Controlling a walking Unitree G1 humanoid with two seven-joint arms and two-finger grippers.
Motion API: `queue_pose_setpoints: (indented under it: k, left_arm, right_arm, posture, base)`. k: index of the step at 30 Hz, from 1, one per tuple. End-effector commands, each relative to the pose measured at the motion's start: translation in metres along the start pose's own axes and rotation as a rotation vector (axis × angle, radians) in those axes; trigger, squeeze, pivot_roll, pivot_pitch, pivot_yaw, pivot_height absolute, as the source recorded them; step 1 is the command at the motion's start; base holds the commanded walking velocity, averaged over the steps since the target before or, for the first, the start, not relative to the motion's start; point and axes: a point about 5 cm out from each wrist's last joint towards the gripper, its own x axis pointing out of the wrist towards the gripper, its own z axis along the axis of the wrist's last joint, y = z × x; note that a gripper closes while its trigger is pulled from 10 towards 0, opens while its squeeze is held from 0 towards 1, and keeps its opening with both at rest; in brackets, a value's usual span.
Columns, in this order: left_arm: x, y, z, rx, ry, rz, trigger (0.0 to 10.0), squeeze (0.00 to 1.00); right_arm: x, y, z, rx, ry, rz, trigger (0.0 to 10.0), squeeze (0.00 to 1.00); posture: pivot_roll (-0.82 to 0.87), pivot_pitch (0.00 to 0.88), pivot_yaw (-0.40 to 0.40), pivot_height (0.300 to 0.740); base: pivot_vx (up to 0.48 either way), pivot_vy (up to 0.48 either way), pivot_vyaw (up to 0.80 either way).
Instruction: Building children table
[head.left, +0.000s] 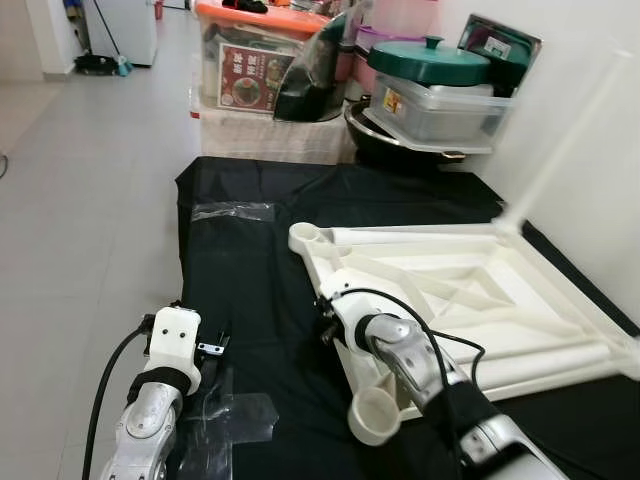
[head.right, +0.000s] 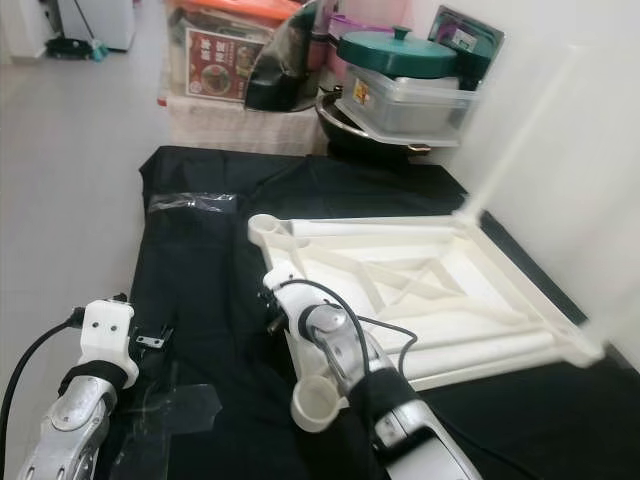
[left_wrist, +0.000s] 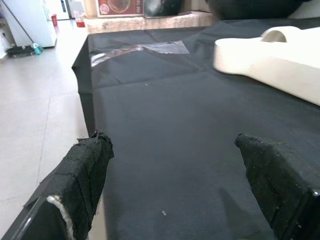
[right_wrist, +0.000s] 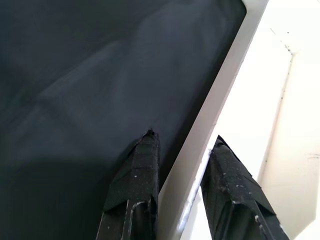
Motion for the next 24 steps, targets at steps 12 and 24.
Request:
queue_pose_setpoints:
  k: [12, 24]
  left_arm:
    - [-0.004, -0.007, -0.009, -0.009, 0.043, -0.027, 10.0, 0.00]
    - [-0.003, -0.006, -0.010, -0.006, 0.043, -0.030, 10.0, 0.00]
  right_arm:
    - [-0.072, 0.005, -0.039, -0.327, -0.019, 0.380, 0.0, 0.00]
    - [-0.120, 0.005, -0.076, -0.444, 0.040, 0.632, 0.0, 0.00]
  posture:
    - [0.08, 0.000, -0.158, 0.740]
    - [0.08, 0.000, -0.147, 0.740]
  base:
    - [0.000, 0.000, 0.00]
    - [0.000, 0.000, 0.00]
